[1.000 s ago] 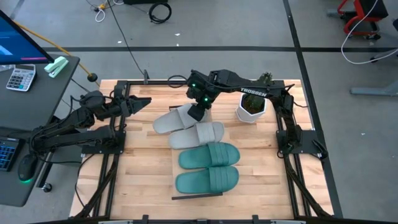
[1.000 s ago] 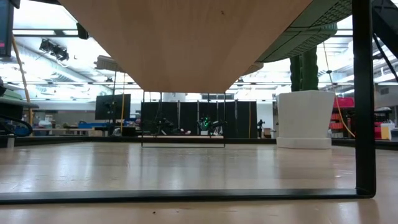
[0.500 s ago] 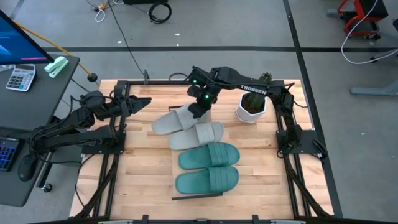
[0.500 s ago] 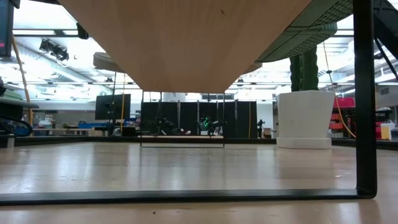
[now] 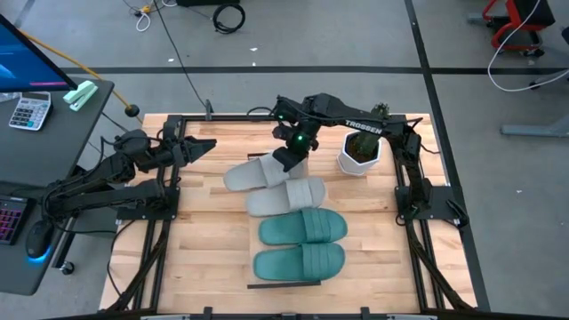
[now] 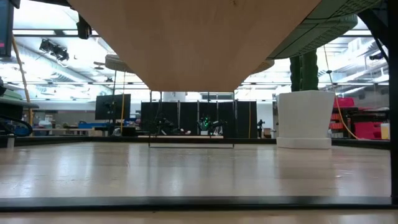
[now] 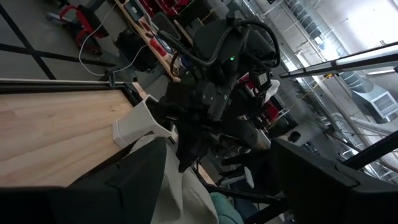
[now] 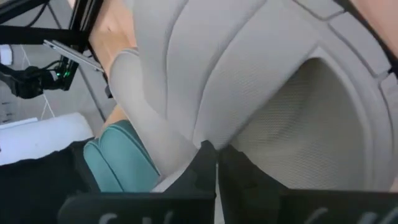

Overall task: Pick and place slides into the shelf
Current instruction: Adjust the white slipper

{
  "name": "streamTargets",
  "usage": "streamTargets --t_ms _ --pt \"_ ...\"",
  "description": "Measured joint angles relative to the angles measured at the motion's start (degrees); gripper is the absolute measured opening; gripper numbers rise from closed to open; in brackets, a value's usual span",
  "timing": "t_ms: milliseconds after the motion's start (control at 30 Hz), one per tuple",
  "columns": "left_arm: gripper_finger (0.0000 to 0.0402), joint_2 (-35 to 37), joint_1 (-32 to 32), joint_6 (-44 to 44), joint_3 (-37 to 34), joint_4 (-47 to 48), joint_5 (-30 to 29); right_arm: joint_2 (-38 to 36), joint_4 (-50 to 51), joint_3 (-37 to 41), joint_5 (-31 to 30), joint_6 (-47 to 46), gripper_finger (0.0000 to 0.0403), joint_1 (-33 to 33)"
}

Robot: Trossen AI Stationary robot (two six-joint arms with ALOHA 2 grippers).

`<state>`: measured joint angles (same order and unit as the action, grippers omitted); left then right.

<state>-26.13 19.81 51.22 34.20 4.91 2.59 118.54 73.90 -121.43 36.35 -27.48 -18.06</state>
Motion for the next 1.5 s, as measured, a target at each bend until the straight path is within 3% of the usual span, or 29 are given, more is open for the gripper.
streamTargets --t_ms 633,867,1500 --pt "0.0293 0.0 0.0 -0.86 0.0 0.0 0.01 0.98 -6.07 0.0 -4.8 0.38 0.0 -0.51" --pt "0.0293 0.02 0.0 -0.87 0.0 -0.01 0.0 1.25 -8.6 0.0 -2.16 -2.28 0.0 -2.07" --pt "0.0293 0.4 0.0 -1.53 0.0 0.11 -0.08 -2.48 -6.96 0.0 -3.44 1.57 0.0 -3.68"
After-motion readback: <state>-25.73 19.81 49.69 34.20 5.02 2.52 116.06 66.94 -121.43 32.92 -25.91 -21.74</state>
